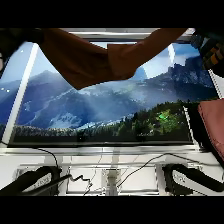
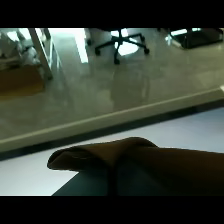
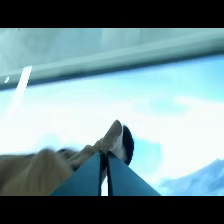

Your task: Fold the clothes and pants, and hang the long-sleeved shirts on hangers.

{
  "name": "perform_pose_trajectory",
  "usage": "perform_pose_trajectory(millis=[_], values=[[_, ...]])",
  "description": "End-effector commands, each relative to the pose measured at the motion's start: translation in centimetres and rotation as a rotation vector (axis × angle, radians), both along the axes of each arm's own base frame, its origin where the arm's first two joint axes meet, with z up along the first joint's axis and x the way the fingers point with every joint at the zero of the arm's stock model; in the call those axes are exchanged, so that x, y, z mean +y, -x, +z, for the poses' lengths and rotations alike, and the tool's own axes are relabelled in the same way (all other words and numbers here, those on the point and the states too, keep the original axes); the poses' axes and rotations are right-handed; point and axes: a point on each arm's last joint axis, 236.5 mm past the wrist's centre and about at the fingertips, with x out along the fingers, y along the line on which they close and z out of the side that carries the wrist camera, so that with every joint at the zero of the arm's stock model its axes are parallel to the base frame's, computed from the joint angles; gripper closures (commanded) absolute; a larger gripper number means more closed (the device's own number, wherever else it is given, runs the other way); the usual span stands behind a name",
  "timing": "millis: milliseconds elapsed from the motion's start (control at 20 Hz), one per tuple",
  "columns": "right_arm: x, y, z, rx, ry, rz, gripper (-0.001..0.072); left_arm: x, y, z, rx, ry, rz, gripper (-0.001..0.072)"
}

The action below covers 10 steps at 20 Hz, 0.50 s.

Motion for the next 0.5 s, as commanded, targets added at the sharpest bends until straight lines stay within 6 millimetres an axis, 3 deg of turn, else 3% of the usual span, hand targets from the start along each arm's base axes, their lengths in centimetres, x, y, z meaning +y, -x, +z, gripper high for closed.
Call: perform_pose_trajectory(millis=[0, 150, 250, 350, 400, 450], values=[[-0.4, 4.9, 5.2, -0.132, 0.097, 0.013, 0.0698, 0.8, 3.1, 4.8, -0.112, 0.0, 0.018, 0.0693], [-0.1, 9.3, 7.7, -0.185, 0.15, 0.032, 0.0698, 1.4, 6.0, 8.0, -0.182, 0.003, 0.028, 0.0693], [0.2, 12.7, 8.1, -0.174, 0.191, 0.052, 0.0698, 2.3, 8.3, 10.3, -0.237, 0.001, 0.045, 0.0693], [0.0, 15.7, 6.4, -0.086, 0.224, 0.059, 0.0698, 3.2, 9.7, 11.4, -0.262, -0.016, 0.072, 0.0694], [-0.5, 16.9, 4.3, 0.008, 0.252, 0.057, 0.0698, 3.4, 9.6, 10.7, -0.232, -0.016, 0.074, 0.0694], [-1.2, 17.8, 1.7, 0.122, 0.28, 0.054, 0.0698, 3.1, 8.9, 8.3, -0.141, -0.019, 0.06, 0.0694]])
